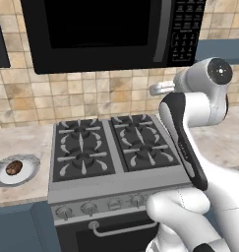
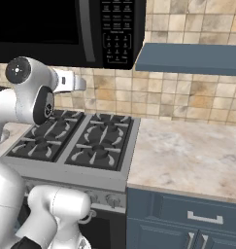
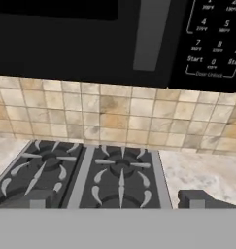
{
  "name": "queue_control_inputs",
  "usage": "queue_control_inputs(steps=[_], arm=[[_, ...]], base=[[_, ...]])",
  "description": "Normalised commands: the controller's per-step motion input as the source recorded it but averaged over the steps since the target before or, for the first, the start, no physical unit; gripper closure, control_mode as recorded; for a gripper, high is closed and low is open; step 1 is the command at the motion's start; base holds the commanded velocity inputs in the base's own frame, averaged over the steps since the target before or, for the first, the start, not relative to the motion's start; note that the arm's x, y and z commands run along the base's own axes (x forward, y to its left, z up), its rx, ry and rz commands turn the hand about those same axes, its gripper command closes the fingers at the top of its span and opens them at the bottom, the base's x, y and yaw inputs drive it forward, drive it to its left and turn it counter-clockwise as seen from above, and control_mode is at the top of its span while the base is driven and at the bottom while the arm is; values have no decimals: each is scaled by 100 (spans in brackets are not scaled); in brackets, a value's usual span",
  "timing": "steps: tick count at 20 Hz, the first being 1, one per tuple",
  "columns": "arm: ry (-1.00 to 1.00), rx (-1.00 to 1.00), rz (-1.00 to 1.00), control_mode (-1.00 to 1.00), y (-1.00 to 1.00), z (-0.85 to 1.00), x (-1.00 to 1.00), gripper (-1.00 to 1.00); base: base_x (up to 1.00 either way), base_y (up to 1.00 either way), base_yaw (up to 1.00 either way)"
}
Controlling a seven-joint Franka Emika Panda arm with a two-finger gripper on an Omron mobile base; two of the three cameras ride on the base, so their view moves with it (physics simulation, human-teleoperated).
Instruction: Pick the potato from the counter and place it in the microwave. Then turn on the microwave.
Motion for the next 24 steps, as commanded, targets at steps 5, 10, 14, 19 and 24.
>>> queue_control_inputs(steps=[5, 10, 14, 19, 24], arm=[[-16, 0, 0, -100, 0, 45, 1, -100], [-18, 0, 0, -100, 0, 45, 1, -100], [-15, 0, 0, -100, 0, 41, 5, -100], [-10, 0, 0, -100, 0, 38, 13, -100], [-5, 0, 0, -100, 0, 33, 20, -100]], base=[[0, 0, 0], [0, 0, 0], [0, 0, 0], [0, 0, 0], [0, 0, 0]])
